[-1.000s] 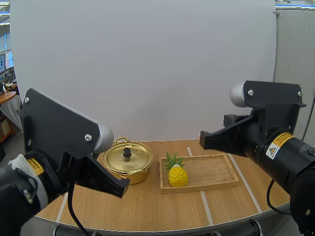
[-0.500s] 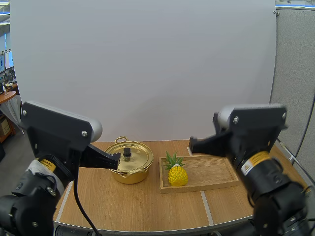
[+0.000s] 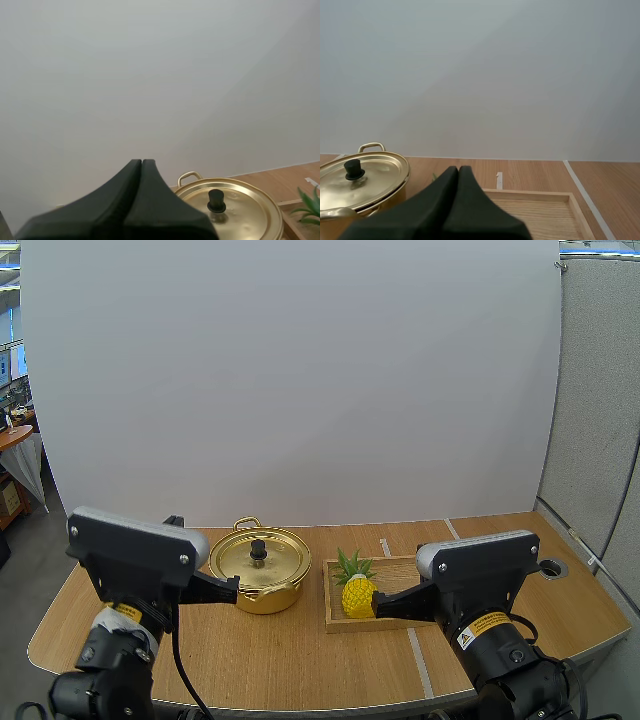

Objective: Open the pot, put the grape inside, and close it

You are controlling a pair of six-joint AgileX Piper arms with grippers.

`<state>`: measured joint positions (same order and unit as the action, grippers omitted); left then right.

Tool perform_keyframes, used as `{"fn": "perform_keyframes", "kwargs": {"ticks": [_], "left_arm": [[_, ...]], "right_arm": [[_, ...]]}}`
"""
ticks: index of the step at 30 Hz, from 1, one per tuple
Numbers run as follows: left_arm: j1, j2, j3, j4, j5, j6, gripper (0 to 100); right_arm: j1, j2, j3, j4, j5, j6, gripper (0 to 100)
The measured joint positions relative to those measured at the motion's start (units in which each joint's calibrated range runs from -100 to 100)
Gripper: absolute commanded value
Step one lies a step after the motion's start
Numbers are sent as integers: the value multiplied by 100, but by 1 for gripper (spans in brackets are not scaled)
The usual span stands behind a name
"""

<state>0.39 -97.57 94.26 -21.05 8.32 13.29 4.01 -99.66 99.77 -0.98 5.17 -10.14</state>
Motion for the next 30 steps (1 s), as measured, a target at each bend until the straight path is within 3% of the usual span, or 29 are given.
{"fn": "perform_keyframes", "kwargs": {"ticks": [9,16,30], "left_arm": [[0,-179,559,-259,-543,-32,0],[0,-202,559,-359,336,-310,0],[0,-202,559,113,1793,-689,0]], "right_arm": [[0,0,23,0,72,0,0],[0,0,23,-58,777,0,0],[-43,0,23,-475,2224,0,0]]}}
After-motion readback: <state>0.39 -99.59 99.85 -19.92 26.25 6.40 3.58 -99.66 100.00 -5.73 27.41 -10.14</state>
